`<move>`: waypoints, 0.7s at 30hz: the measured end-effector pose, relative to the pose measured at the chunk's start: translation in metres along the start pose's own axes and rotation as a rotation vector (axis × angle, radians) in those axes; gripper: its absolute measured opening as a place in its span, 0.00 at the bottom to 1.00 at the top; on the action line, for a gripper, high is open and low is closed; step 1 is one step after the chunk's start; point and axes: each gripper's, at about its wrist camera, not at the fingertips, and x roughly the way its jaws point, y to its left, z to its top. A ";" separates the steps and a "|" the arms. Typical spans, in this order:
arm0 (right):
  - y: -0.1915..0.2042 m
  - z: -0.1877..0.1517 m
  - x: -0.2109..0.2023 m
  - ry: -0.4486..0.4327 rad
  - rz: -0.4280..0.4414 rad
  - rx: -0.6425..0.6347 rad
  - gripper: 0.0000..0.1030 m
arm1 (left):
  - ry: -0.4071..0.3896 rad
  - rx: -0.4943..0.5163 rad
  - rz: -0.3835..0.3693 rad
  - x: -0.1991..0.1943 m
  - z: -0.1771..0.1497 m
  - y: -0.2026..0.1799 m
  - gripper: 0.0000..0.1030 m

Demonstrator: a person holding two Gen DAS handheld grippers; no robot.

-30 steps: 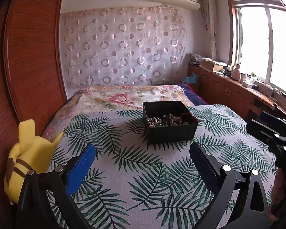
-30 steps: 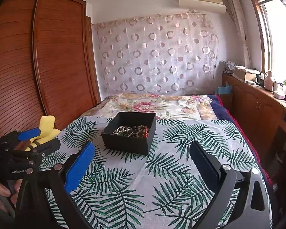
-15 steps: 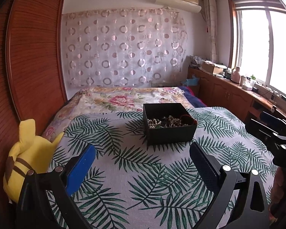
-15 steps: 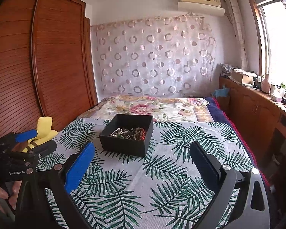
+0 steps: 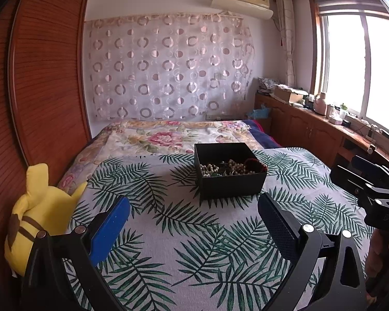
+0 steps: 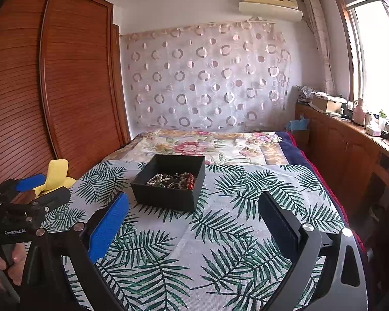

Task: Organize jewelry

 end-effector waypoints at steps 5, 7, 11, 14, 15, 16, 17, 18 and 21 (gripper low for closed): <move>-0.001 0.000 0.000 0.000 0.001 -0.001 0.98 | -0.006 0.003 -0.011 -0.004 0.002 -0.002 0.93; -0.001 0.000 0.000 -0.001 -0.002 -0.002 0.98 | -0.007 0.006 -0.016 -0.004 0.003 -0.003 0.93; -0.001 0.000 0.000 -0.001 -0.003 -0.002 0.98 | -0.007 0.010 -0.018 -0.005 0.004 -0.004 0.93; -0.001 0.000 0.000 -0.001 0.000 0.000 0.98 | -0.010 0.008 -0.022 -0.006 0.005 -0.004 0.93; -0.001 0.000 0.000 -0.001 -0.001 -0.001 0.98 | -0.011 0.008 -0.026 -0.006 0.005 -0.005 0.93; -0.001 0.000 0.000 -0.002 -0.001 -0.001 0.98 | -0.011 0.008 -0.025 -0.006 0.005 -0.004 0.93; -0.001 0.000 0.000 -0.002 -0.001 0.000 0.98 | -0.011 0.010 -0.024 -0.006 0.005 -0.005 0.93; -0.001 0.000 0.000 -0.001 -0.001 0.001 0.98 | -0.010 0.011 -0.022 -0.006 0.005 -0.005 0.93; -0.001 0.000 0.000 -0.001 -0.001 0.000 0.98 | -0.012 0.006 -0.023 -0.006 0.006 -0.004 0.93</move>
